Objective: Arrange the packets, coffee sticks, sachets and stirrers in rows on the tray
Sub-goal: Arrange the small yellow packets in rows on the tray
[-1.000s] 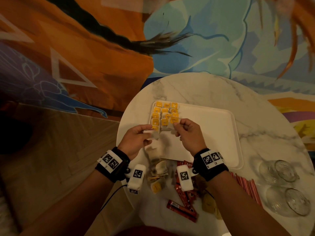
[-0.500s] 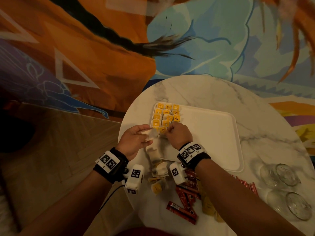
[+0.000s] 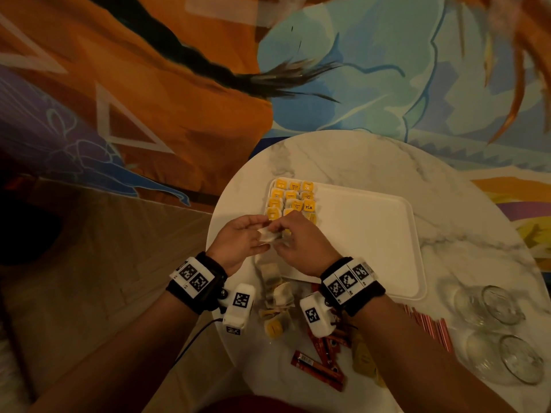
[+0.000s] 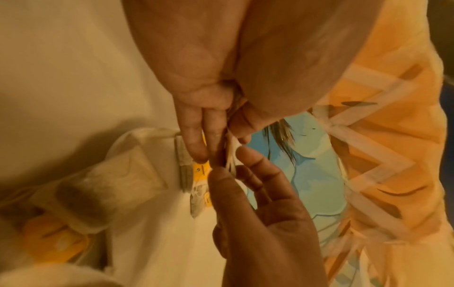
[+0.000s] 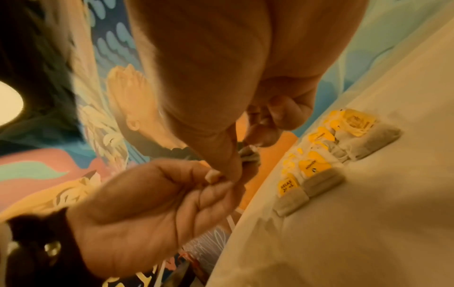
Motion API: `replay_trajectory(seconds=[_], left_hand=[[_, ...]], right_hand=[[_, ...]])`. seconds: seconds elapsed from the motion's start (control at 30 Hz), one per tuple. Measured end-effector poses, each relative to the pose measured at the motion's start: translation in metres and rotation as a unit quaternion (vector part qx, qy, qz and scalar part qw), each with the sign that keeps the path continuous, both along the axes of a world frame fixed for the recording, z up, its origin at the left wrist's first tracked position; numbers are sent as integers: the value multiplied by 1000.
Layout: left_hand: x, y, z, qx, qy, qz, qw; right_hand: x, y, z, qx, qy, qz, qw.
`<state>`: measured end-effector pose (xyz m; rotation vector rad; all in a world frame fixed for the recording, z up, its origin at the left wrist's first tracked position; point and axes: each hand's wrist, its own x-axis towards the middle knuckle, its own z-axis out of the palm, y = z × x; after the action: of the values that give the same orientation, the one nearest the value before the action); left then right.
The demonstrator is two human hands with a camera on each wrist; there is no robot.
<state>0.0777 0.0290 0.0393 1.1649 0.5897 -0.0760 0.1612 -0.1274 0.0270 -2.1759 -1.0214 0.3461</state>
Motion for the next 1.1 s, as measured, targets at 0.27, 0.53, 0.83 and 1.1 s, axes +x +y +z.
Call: replay_trajectory(seconds=[0.27, 0.53, 0.83, 1.1], left_hand=[[6, -6, 10, 55, -5, -72, 996], [4, 2, -12, 280, -18, -162, 946], [-6, 9, -31, 425, -2, -316, 848], [-4, 5, -35, 468, -6, -330, 819]], right_hand=[[1, -12, 4, 76, 43, -89, 992], [24, -41, -6, 114, 146, -229, 956], [33, -51, -33, 18, 253, -288, 924], [36, -36, -38, -67, 165, -286, 941]])
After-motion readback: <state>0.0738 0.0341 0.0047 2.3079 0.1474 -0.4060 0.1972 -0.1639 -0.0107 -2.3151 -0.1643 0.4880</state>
